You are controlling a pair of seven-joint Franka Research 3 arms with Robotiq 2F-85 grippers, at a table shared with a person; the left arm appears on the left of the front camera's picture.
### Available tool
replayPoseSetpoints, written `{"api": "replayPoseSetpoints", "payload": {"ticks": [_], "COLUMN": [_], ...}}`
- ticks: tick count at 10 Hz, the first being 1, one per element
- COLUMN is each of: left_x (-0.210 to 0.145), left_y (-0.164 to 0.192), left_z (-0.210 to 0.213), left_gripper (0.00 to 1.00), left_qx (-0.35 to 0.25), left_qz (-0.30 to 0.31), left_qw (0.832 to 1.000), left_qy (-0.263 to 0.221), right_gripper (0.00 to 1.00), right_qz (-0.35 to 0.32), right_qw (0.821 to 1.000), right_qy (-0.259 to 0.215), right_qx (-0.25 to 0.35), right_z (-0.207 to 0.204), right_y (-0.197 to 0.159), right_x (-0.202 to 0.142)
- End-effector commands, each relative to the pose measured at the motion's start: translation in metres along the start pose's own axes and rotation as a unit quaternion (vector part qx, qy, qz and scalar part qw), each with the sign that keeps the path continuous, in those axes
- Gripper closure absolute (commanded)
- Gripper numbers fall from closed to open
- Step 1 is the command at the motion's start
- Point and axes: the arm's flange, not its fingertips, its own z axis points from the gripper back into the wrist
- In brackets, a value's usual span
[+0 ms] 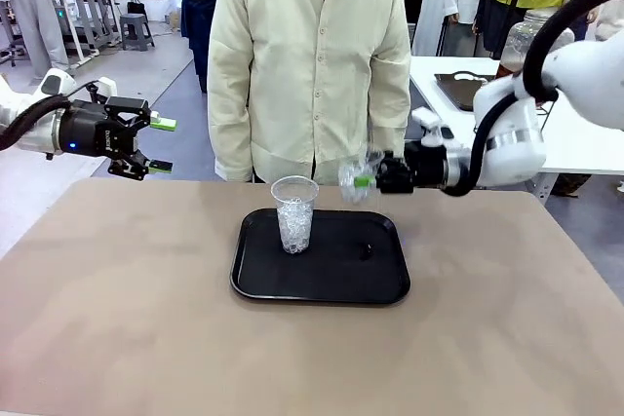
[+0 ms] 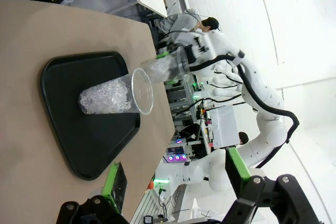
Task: Pour the drink into the iced cup.
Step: Pick up the iced cup indicated by the human and present it to them, then open the gripper to release the iced cup you were holding.
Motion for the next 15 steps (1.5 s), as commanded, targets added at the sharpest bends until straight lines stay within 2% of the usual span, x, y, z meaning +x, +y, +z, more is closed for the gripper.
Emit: {"api": "replayPoseSetpoints", "payload": {"ticks": [1, 3, 4, 5, 15], "left_x": [0.0, 0.0, 0.0, 0.0, 0.0], "left_y": [-0.001, -0.001, -0.001, -0.001, -0.001], "left_z": [0.0, 0.0, 0.0, 0.0, 0.0], "left_gripper": [0.0, 0.0, 0.0, 0.0, 0.0], "left_qx": [-0.001, -0.001, -0.001, -0.001, -0.001], "left_qz": [0.003, 0.003, 0.003, 0.003, 0.003], "left_qw": [1.0, 1.0, 1.0, 1.0, 1.0], "left_qy": [0.0, 0.0, 0.0, 0.0, 0.0], "right_gripper": [0.33, 0.33, 0.33, 0.33, 0.33], "right_qz": [-0.017, -0.018, -0.03, -0.003, -0.003], "right_qw": [1.0, 1.0, 1.0, 1.0, 1.0], "right_qy": [-0.021, -0.014, 0.002, -0.004, -0.004], "right_qx": [0.003, -0.001, 0.01, 0.002, 0.002], "right_z": [-0.002, -0.005, -0.009, 0.001, 0.001], "right_y": [-0.017, -0.027, -0.03, -0.019, -0.019], "right_x": [0.031, 0.054, 0.054, 0.05, 0.05]}}
